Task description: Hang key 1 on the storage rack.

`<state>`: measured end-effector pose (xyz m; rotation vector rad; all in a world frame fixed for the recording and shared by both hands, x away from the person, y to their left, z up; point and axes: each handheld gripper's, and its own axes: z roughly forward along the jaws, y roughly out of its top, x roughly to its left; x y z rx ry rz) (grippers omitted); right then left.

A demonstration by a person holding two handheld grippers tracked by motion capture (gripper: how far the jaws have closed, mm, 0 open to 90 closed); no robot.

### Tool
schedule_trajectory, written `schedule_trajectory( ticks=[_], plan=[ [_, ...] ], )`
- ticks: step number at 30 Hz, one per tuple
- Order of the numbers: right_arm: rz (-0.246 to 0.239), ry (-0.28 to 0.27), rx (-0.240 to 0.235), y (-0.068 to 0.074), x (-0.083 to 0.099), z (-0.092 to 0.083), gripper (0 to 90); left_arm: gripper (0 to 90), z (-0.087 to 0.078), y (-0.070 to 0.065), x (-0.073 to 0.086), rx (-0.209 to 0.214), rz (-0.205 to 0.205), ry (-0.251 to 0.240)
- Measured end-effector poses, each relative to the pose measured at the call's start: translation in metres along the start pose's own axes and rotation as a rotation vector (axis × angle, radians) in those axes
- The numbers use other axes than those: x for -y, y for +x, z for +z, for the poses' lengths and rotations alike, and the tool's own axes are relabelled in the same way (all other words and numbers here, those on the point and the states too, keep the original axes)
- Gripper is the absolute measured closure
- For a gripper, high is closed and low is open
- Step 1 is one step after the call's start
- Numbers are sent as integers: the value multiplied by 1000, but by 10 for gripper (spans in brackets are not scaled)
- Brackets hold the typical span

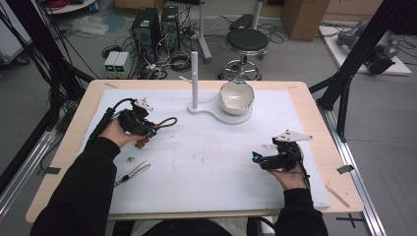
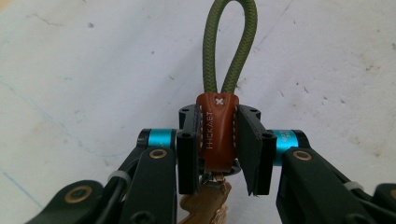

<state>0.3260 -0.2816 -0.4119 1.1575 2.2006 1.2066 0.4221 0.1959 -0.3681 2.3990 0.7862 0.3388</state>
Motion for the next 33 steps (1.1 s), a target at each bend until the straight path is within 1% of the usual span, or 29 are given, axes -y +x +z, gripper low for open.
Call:
schedule_trajectory(
  ticks=[3, 5, 8, 11, 13, 15, 16, 23, 27, 31, 33],
  plan=[
    [5, -8, -5, -1, 0, -1, 6, 701, -10, 0, -5, -5, -9, -33],
    [18, -13, -9, -2, 1, -1, 6, 701, -16, 1, -8, -14, -9, -40],
    [21, -17, -12, -4, 2, -2, 6, 701, -22, 3, -15, -24, -1, -40],
    [31, -24, -17, -5, 2, -3, 6, 701, -30, 4, -24, -32, -3, -62],
    [31, -31, -19, -7, 3, -4, 6, 701, -34, 4, -30, -39, 11, -60],
    [35, -38, -19, -7, 3, -5, 6, 701, -36, 4, -33, -43, 12, -63],
    [41, -38, -23, -7, 3, -5, 6, 701, -40, 4, -38, -44, 13, -69],
    [41, -46, -26, -7, 3, -6, 6, 702, -52, 5, -51, -57, 21, -96],
    [47, -45, -25, -7, 3, -6, 6, 702, -56, 7, -56, -63, 21, -101],
    [41, -43, -26, -7, 3, -5, 6, 702, -58, 8, -59, -66, 25, -109],
    [41, -39, -25, -6, 3, -5, 6, 702, -60, 8, -64, -62, 28, -120]
  ],
)
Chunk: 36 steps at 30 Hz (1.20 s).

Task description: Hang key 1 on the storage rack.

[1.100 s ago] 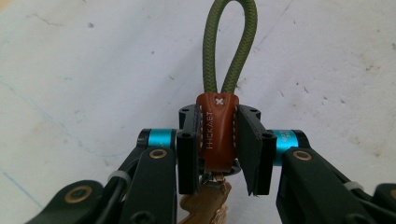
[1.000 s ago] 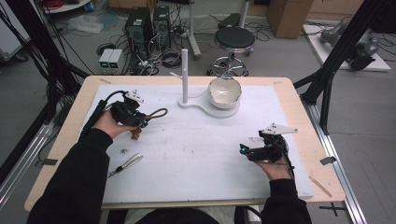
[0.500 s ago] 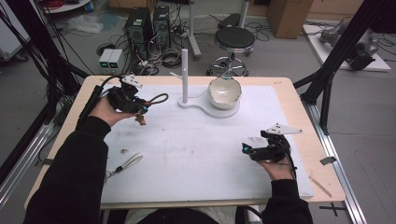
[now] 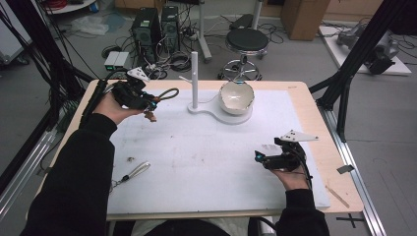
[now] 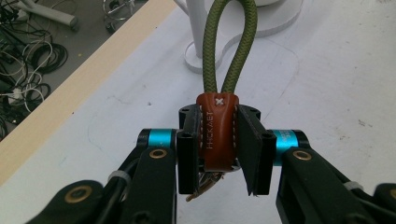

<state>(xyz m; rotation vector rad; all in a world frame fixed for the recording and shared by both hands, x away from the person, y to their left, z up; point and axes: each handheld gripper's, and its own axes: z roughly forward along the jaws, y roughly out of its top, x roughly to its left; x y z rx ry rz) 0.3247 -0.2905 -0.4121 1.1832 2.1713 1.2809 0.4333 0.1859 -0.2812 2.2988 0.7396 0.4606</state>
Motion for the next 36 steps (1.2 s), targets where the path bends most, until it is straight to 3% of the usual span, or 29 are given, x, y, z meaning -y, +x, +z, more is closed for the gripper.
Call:
schedule_trajectory(
  ticks=[9, 21, 36],
  plan=[
    [-3, -5, -2, 0, 0, 0, 6, 702, -5, -3, -21, -1, 29, -8],
    [10, -5, -4, -2, 1, -2, 6, 703, -10, 4, -45, -24, 27, -24],
    [7, -4, -3, 0, 1, -2, 6, 705, -2, -7, -77, -40, 96, -7]
  ],
)
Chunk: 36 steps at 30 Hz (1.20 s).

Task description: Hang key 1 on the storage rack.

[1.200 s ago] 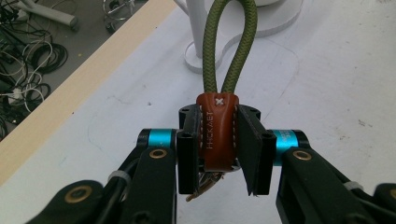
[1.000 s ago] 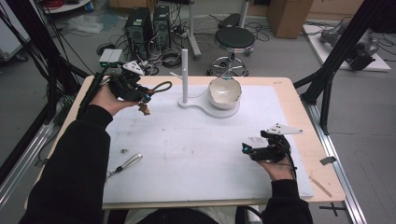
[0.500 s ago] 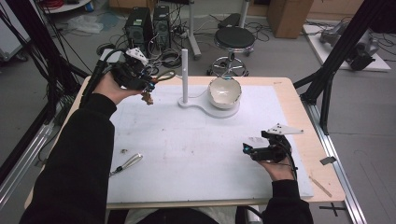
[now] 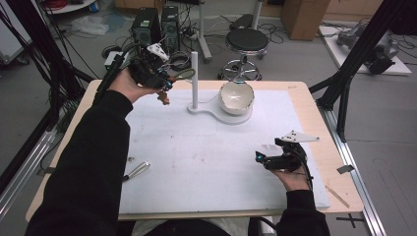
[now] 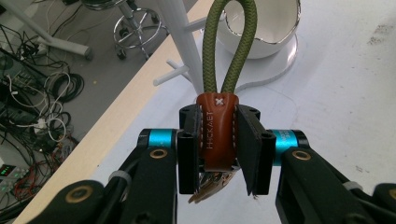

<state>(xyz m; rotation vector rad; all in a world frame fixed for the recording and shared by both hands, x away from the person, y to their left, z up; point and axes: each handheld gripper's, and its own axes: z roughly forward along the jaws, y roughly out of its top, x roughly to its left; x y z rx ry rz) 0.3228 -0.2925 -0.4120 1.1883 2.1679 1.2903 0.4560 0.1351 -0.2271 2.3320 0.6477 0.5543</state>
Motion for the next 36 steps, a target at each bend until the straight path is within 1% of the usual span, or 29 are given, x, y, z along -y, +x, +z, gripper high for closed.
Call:
schedule_trajectory(
  ticks=[1, 4, 5, 7, 8, 9, 11, 12, 16, 20, 22, 24, 27, 30, 34, 36],
  plan=[
    [3, -1, 0, 0, 0, 0, 6, 705, 1, 0, -2, 0, -4, 0],
    [4, -3, 1, -1, 0, -1, 6, 705, 4, -1, -9, -1, 6, 3],
    [6, -4, -1, -1, 1, -1, 6, 705, 6, -1, -11, 4, 8, 8],
    [9, -4, 4, -1, 1, -1, 6, 705, 11, -1, -15, -1, 16, 22],
    [7, -5, 2, -2, 1, -1, 6, 705, 13, -1, -16, 2, 9, 25],
    [9, -4, 2, -2, 1, 0, 6, 705, 16, 0, -17, 0, 16, 31],
    [8, -2, 4, -2, 1, 0, 6, 706, 21, 0, -18, -1, 8, 43],
    [8, -2, 5, -2, 1, 0, 6, 706, 23, 0, -18, -2, 13, 51],
    [6, 2, 7, -2, 2, 0, 6, 706, 31, 3, -16, -7, 8, 76],
    [7, 6, 11, -2, 3, 0, 6, 706, 36, 5, -12, -9, -3, 77],
    [8, 9, 12, -2, 3, 0, 6, 706, 39, 5, -10, -14, -6, 87],
    [7, 10, 13, -2, 3, 0, 6, 706, 41, 5, -10, -18, 0, 91],
    [7, 9, 15, -3, 3, 0, 6, 705, 43, 6, -9, -32, 4, 82],
    [4, 15, 17, -2, 4, 1, 6, 705, 48, 7, -7, -34, 1, 77],
    [1, 24, 20, -2, 4, 2, 6, 704, 57, 9, 0, -29, -16, 73],
    [1, 28, 20, -2, 4, 2, 6, 694, 60, 10, 3, -17, -27, 74]
  ],
)
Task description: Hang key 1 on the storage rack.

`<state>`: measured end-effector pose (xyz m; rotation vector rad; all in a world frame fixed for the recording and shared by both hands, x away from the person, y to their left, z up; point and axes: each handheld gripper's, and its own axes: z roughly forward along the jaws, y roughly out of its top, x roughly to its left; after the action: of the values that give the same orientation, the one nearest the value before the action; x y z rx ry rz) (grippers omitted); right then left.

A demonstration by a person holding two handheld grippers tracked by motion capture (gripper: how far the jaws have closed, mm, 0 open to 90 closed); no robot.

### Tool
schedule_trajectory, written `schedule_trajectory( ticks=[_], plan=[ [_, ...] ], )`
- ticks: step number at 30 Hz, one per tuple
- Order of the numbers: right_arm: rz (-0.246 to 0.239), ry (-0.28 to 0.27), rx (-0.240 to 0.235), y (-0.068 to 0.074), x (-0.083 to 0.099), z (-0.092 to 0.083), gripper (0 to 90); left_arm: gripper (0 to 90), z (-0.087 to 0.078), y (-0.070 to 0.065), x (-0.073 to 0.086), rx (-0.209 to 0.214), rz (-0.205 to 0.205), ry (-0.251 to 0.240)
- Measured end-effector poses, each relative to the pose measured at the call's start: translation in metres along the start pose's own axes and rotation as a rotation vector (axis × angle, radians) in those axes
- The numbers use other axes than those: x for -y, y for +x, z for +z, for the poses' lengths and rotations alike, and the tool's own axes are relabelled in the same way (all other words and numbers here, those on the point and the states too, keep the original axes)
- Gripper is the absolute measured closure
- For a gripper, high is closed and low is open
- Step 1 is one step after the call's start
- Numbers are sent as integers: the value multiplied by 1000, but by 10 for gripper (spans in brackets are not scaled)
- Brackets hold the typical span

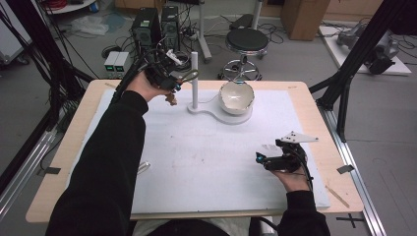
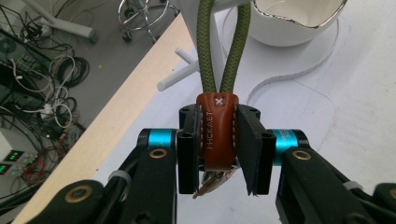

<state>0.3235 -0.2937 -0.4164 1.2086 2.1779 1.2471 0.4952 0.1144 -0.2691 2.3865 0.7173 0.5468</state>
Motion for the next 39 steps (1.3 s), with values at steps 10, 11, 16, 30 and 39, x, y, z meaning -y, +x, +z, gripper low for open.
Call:
schedule_trajectory(
  ticks=[10, 11, 16, 30, 39],
  plan=[
    [1, 5, 2, 0, 0, 0, 6, 425, 0, -4, 8, 100, -41, -61],
    [4, 6, 1, 1, 0, 0, 6, 380, 0, -4, 9, 98, -44, -63],
    [0, 1, 1, 0, 1, -1, 6, 192, -1, -5, 16, 104, -53, -55],
    [-2, 1, 2, 0, 1, -1, 6, 29, -12, -3, 32, 137, -78, -72],
    [-4, 6, 2, 1, 1, 0, 6, 29, -25, 0, 57, 127, -113, -100]
  ],
)
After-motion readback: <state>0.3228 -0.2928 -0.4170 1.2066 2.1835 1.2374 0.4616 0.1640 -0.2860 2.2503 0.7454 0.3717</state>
